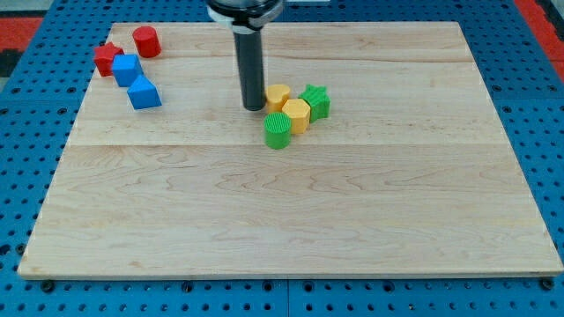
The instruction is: Push blue triangle up a bit
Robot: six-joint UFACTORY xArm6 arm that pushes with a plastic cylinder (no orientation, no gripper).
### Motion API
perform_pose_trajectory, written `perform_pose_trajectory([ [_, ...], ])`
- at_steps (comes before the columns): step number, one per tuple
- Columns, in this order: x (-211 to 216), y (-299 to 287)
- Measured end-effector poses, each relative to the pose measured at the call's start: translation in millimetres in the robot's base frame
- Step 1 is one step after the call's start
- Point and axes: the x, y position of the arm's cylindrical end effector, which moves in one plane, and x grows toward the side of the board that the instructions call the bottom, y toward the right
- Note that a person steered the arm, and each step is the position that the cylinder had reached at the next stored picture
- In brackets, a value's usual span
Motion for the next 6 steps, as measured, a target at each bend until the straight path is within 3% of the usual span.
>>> perform_pose_trajectory([
  [3, -29, -24],
  [5, -28, -28],
  [6, -5, -40],
])
